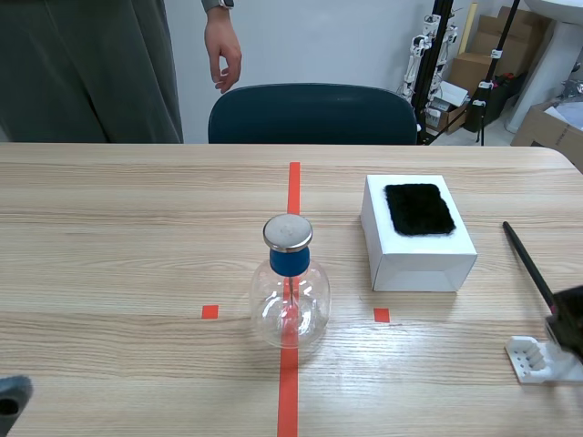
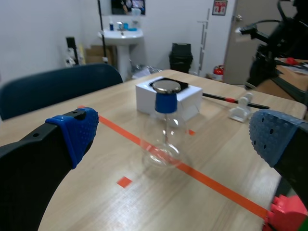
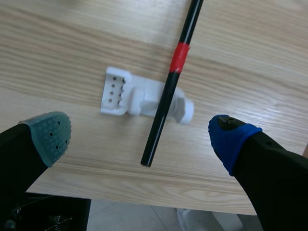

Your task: Do the electroscope experiment. pick up the black charging rod

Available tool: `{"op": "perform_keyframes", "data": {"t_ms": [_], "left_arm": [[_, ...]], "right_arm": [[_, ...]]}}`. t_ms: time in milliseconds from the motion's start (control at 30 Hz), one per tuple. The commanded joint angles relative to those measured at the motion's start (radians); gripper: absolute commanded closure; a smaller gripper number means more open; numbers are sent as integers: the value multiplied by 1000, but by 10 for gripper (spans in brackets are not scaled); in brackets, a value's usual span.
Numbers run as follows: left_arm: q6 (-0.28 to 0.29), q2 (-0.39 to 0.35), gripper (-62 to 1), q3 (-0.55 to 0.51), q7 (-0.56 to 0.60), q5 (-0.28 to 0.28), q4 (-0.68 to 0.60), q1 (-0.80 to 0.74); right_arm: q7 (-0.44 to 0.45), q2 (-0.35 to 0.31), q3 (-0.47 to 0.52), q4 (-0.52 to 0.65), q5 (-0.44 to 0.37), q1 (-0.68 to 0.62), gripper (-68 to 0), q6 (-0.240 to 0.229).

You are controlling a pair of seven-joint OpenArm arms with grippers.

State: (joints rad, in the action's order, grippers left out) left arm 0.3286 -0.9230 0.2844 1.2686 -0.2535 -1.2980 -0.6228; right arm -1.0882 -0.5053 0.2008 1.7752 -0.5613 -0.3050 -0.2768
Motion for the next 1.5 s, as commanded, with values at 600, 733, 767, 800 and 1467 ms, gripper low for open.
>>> {"op": "perform_keyframes", "data": {"t_ms": [600,733,767,800,1467], "left_arm": [[219,63,-623,-2,72,236,174,214],[220,103,-623,4,66,239,225,242],[220,114,-623,4,66,240,237,248],[220,125,-623,4,65,241,248,255],[214,246,-623,4,20,236,384,325]], "right_arm": [[-21,137,6,-424,169,382,-582,23],[-20,152,-16,-477,232,426,-582,23],[-21,157,-24,-491,254,436,-582,23],[-21,163,-32,-506,277,446,-582,23],[66,167,-117,-723,341,551,-582,23]]}}
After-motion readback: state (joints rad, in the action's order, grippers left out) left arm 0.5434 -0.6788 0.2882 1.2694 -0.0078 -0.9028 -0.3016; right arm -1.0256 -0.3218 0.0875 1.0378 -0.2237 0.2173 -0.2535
